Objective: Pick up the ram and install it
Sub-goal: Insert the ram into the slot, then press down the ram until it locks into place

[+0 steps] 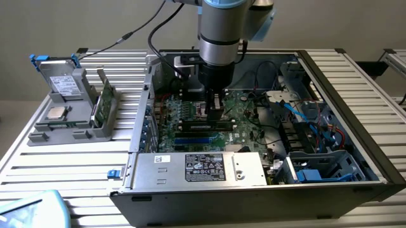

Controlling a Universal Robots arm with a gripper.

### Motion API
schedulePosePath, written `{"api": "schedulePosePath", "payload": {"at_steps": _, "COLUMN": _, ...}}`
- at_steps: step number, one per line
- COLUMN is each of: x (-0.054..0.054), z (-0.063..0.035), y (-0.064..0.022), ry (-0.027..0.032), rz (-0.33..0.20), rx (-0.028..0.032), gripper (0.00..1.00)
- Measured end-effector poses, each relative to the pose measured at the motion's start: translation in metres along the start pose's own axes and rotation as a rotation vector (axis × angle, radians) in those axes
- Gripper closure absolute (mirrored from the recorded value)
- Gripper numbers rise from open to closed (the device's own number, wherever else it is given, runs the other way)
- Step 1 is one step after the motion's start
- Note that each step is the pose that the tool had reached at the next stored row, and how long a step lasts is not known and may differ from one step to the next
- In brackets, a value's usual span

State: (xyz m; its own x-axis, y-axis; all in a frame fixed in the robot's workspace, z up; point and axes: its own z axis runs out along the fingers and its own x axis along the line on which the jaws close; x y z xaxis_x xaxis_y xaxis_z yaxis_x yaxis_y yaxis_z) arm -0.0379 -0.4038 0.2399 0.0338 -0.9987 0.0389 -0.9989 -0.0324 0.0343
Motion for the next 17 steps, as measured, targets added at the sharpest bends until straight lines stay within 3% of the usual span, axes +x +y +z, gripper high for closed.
{"api": "schedulePosePath", "payload": {"at_steps": 3, "x": 0.0, "z": 0.0, "y": 0.0, "ry": 0.0001, "rz": 0.0, "rx": 0.0, "gripper": 0.56}}
{"api": "schedulePosePath", "payload": {"at_steps": 5, "x": 0.0, "z": -0.0001, "y": 0.0, "ry": 0.0001, "rz": 0.0, "rx": 0.0, "gripper": 0.69}}
{"api": "schedulePosePath", "payload": {"at_steps": 6, "x": 0.0, "z": -0.0001, "y": 0.0, "ry": 0.0001, "rz": 0.0, "rx": 0.0, "gripper": 0.69}}
{"api": "schedulePosePath", "payload": {"at_steps": 8, "x": 0.0, "z": -0.0001, "y": 0.0, "ry": 0.0002, "rz": 0.0, "rx": 0.0, "gripper": 0.81}}
{"api": "schedulePosePath", "payload": {"at_steps": 11, "x": 0.0, "z": -0.0001, "y": 0.0, "ry": 0.0001, "rz": 0.0, "rx": 0.0, "gripper": 0.89}}
{"api": "schedulePosePath", "payload": {"at_steps": 17, "x": 0.0, "z": -0.0001, "y": 0.0, "ry": 0.0002, "rz": 0.0, "rx": 0.0, "gripper": 0.89}}
